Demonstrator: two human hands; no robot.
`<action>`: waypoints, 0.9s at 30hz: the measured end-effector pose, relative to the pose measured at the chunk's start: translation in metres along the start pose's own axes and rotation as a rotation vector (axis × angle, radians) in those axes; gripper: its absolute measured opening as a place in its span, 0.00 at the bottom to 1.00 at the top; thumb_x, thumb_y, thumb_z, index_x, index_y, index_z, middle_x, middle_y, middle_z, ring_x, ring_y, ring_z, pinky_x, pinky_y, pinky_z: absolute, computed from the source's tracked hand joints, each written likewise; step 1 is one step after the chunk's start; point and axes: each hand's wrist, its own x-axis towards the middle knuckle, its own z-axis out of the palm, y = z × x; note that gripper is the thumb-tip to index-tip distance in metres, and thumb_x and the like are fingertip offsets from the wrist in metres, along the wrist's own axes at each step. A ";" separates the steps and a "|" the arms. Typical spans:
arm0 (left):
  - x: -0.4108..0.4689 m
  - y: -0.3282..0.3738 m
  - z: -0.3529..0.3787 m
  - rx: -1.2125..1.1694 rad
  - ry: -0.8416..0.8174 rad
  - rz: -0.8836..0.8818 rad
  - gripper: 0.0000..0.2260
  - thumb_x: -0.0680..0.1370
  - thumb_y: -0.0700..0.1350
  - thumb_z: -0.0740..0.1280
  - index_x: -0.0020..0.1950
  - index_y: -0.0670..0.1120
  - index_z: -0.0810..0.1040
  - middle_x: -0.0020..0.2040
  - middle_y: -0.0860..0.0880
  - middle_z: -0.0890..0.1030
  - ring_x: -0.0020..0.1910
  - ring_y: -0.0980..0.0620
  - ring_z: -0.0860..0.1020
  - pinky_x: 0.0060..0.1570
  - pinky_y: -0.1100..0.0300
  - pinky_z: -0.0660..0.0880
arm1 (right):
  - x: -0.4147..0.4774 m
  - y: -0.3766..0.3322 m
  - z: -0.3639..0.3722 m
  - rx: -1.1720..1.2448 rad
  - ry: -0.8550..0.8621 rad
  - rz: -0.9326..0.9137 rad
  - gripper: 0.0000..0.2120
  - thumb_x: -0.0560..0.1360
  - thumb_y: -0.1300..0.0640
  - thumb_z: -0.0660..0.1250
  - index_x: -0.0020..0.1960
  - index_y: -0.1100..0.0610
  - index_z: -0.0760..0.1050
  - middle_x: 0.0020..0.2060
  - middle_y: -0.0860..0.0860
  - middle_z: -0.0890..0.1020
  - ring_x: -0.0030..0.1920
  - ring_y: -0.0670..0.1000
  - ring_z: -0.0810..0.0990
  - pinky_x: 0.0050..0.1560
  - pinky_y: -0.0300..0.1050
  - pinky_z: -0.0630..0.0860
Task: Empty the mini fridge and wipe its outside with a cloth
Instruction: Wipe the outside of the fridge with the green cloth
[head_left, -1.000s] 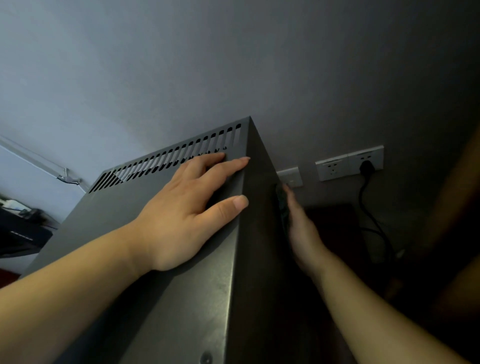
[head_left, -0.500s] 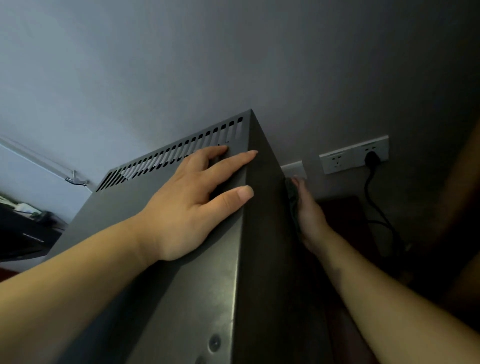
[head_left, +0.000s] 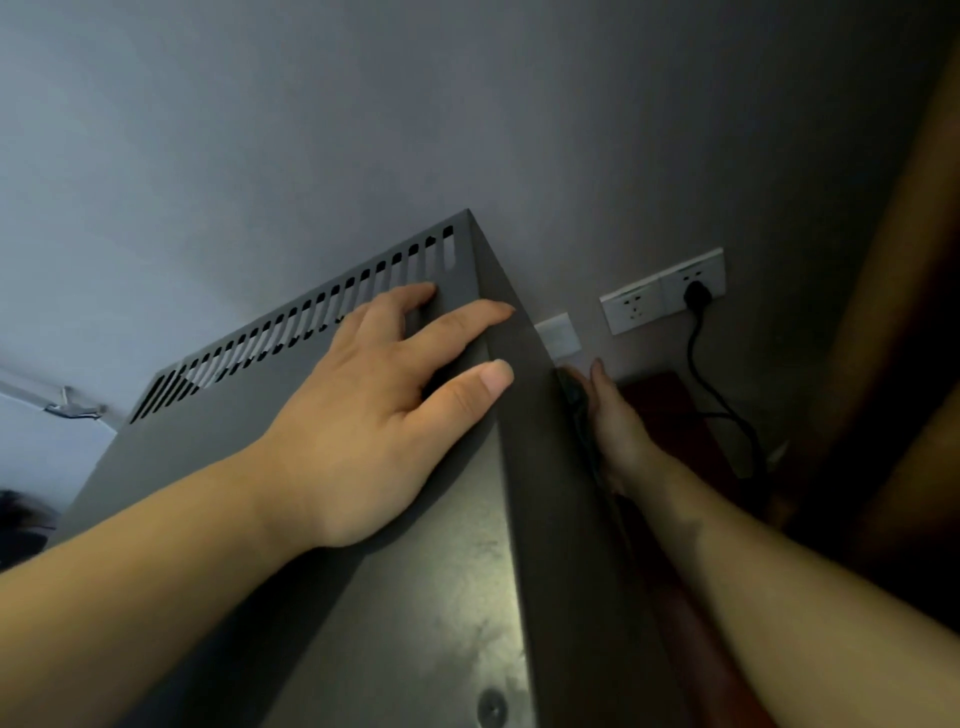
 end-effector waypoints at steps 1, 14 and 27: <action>0.000 0.000 0.000 -0.003 0.001 0.002 0.25 0.73 0.74 0.48 0.70 0.79 0.57 0.77 0.61 0.55 0.78 0.58 0.51 0.76 0.50 0.54 | -0.001 0.017 -0.010 0.012 0.043 0.000 0.43 0.60 0.15 0.60 0.70 0.35 0.72 0.74 0.44 0.71 0.74 0.51 0.68 0.78 0.60 0.54; 0.000 0.000 0.002 -0.034 0.027 0.002 0.25 0.71 0.74 0.48 0.69 0.79 0.58 0.76 0.63 0.56 0.78 0.61 0.51 0.73 0.56 0.54 | 0.008 0.000 0.000 0.055 0.062 0.032 0.44 0.60 0.15 0.59 0.68 0.37 0.75 0.72 0.47 0.74 0.72 0.54 0.71 0.77 0.60 0.56; 0.001 -0.002 0.002 -0.050 0.052 0.009 0.24 0.72 0.73 0.50 0.69 0.79 0.61 0.75 0.61 0.59 0.77 0.61 0.54 0.74 0.53 0.55 | -0.156 0.048 -0.008 -0.031 0.314 0.234 0.23 0.83 0.40 0.55 0.70 0.51 0.74 0.61 0.52 0.78 0.58 0.52 0.74 0.65 0.45 0.66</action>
